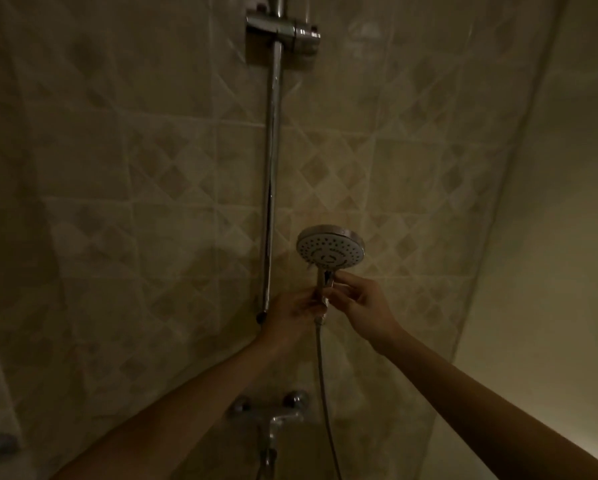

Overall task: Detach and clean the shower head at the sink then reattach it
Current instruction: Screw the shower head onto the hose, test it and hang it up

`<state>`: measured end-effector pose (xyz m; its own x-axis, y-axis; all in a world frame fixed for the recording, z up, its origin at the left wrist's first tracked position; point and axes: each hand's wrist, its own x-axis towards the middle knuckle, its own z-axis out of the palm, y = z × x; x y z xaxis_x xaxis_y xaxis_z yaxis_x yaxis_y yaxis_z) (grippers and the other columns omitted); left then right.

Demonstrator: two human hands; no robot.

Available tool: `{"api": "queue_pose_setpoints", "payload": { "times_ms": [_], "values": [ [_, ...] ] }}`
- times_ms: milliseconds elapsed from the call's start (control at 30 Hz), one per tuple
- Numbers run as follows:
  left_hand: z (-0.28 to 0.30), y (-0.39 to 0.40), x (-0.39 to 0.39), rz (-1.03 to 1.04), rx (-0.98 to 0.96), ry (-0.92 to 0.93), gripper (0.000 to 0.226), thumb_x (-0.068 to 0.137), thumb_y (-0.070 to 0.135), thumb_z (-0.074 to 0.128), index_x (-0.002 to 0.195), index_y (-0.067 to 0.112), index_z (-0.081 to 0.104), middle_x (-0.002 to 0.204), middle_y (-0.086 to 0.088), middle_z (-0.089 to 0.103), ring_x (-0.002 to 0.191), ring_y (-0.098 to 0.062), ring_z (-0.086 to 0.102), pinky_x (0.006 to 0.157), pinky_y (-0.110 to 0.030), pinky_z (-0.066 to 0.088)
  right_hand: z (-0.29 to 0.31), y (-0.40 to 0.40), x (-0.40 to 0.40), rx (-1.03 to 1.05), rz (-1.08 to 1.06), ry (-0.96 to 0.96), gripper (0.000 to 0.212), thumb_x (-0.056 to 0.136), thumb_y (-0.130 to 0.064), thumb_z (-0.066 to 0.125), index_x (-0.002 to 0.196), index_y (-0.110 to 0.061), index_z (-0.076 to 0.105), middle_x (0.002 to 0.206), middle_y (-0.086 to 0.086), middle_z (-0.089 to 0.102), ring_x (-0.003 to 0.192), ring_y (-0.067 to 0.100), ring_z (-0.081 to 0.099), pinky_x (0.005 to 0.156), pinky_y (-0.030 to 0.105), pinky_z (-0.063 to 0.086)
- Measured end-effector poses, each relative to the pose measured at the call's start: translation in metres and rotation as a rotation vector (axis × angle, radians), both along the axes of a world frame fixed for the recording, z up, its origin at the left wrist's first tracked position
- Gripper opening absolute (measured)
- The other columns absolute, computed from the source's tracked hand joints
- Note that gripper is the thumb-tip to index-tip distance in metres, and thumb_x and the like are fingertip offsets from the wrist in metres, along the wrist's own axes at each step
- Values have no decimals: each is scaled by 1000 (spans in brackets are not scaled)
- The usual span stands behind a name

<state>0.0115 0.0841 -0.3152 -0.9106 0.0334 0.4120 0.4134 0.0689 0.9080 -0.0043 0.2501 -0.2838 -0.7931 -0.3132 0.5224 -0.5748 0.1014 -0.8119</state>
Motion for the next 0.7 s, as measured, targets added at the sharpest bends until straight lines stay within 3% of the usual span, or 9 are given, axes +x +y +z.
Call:
{"api": "queue_pose_setpoints", "payload": {
  "times_ms": [67,167,267,367,433,567,700],
  "values": [
    [18,-3,-3,5,-20,58,15,84,10,67,94,19,73,92,-15,70,90,-31,67,88,-57,52,16,-5,-2,-9,-29,49,16,98,-7,68,111,-11,75,105,6,80,104,19,76,95,44,59],
    [42,-10,-9,57,-95,138,23,89,-1,66,105,15,74,94,-6,75,90,-17,71,82,-35,55,39,-10,-4,-14,-55,102,14,96,-8,70,108,-10,76,104,4,80,103,15,75,97,49,59],
    [66,-18,-17,122,-237,254,22,89,1,70,109,7,75,98,-7,78,92,-9,73,82,-25,56,60,-13,-7,-12,-58,157,15,95,-7,71,107,-15,77,103,-3,81,102,10,75,94,39,59],
    [88,-27,-23,153,-332,360,20,89,3,71,106,11,77,93,4,75,81,12,67,76,-7,50,82,-14,-9,2,-53,208,18,96,-9,70,113,-11,76,107,-3,80,106,9,73,93,32,58],
    [103,-31,-28,148,-322,360,19,88,4,72,103,15,77,95,2,77,83,9,69,78,-11,52,96,-16,-13,45,-71,247,16,97,-13,71,112,-14,75,102,-8,78,102,5,72,89,28,56],
    [134,-33,-34,138,-302,408,20,86,13,77,106,9,79,100,-7,80,98,-20,75,88,-48,59,119,-15,-18,188,-131,207,34,95,-18,73,129,-23,69,113,-6,77,109,8,71,95,37,59],
    [157,-35,-37,128,-278,478,23,85,12,78,108,9,79,101,-5,80,101,-21,74,89,-52,57,140,-15,-21,230,-167,286,28,93,-20,76,117,-33,73,101,-8,80,94,6,75,84,30,61]
  ]
}}
